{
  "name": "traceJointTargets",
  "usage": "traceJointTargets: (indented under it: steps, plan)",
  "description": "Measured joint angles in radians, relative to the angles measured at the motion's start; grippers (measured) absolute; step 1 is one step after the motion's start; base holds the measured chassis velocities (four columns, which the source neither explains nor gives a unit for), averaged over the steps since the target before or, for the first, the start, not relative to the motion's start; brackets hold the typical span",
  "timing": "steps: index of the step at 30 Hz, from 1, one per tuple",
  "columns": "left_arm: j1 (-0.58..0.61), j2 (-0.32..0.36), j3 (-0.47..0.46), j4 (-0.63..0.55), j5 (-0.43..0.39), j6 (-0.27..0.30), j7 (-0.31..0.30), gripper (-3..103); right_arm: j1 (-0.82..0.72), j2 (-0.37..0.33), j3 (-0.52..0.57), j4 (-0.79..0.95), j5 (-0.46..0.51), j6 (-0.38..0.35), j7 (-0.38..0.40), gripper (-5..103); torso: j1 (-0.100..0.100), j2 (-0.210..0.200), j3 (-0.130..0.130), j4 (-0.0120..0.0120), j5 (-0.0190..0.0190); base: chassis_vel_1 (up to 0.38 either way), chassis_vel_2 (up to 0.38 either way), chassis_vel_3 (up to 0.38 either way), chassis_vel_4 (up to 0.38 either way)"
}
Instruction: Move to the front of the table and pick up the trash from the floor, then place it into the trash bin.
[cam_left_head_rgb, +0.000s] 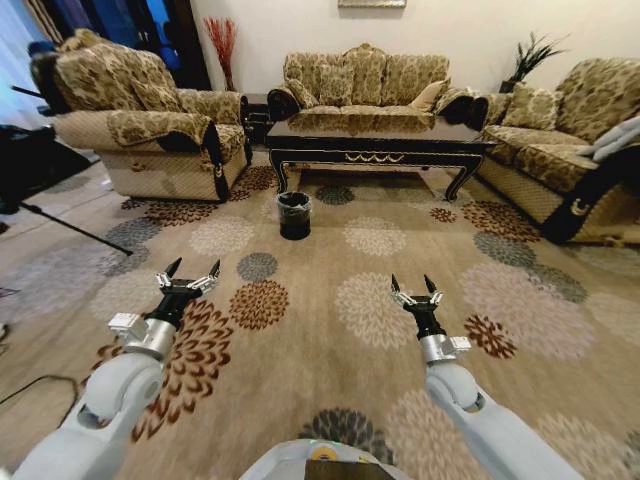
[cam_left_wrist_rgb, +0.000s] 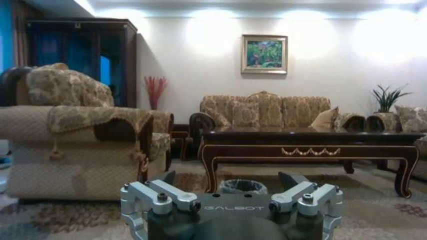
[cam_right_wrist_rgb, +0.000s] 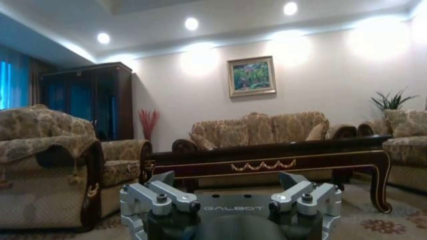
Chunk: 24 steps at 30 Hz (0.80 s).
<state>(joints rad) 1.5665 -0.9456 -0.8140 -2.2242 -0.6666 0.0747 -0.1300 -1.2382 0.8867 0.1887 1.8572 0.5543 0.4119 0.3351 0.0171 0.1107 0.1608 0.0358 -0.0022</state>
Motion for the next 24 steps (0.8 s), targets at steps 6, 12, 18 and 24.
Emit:
traceJointTargets:
  steps: [6, 12, 18, 24]
  plan:
    - [0.000, 0.000, 0.000, -0.001, 0.000, 0.000, 0.000, 100, 0.000, 0.000, 0.000, 0.000, 0.001, 0.000, 0.000, 100, 0.001, 0.000, 0.001, -0.0010, 0.0014, 0.082, -0.118, -0.096, 0.080]
    - [0.000, 0.000, 0.000, -0.001, 0.000, 0.000, 0.000, 100, 0.000, 0.000, 0.000, 0.000, 0.001, 0.000, 0.000, 100, 0.001, 0.000, 0.001, -0.0006, 0.0022, 0.000, 0.000, 0.000, 0.000]
    - [0.000, 0.000, 0.000, -0.001, 0.001, 0.000, 0.000, 100, 0.000, 0.000, 0.000, 0.000, 0.002, 0.000, 0.000, 100, 0.001, 0.000, 0.001, -0.0008, 0.0022, 0.000, 0.000, 0.000, 0.000]
    - [0.000, 0.000, -0.001, -0.001, 0.001, 0.000, 0.000, 100, 0.000, 0.000, 0.000, 0.000, 0.002, 0.000, 0.000, 100, 0.001, 0.000, 0.001, -0.0007, 0.0022, 0.000, 0.000, 0.000, 0.000]
